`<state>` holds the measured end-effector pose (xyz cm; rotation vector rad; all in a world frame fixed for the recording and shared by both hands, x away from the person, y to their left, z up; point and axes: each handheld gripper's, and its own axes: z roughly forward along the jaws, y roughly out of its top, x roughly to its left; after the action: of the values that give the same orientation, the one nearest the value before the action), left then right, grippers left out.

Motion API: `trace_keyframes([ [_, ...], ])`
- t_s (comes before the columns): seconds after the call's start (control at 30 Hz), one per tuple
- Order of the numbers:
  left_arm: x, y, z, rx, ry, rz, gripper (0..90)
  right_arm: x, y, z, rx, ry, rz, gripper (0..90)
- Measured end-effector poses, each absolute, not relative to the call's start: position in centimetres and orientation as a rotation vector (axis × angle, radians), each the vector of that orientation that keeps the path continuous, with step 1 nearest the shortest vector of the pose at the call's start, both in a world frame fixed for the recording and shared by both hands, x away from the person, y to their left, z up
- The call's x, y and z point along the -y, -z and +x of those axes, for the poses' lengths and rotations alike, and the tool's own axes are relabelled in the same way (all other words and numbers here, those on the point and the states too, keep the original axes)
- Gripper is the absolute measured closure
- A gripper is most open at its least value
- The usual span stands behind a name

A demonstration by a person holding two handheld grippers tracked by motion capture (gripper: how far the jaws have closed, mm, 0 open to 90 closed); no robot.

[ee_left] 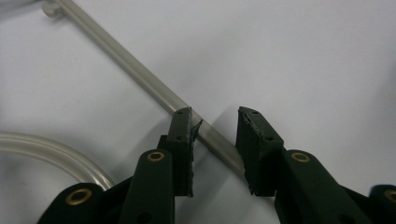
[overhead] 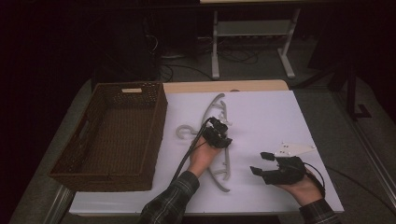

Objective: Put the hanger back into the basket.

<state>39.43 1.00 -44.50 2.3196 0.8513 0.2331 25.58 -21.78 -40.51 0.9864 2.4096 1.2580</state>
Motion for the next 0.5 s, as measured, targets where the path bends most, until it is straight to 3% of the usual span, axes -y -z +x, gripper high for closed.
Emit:
trace_keyframes([
  [0.5,-2.5,44.2,38.6,-0.857,-0.142,2.326,68.5,21.8,40.5,25.5,-2.402,-1.266,0.991,33.4],
])
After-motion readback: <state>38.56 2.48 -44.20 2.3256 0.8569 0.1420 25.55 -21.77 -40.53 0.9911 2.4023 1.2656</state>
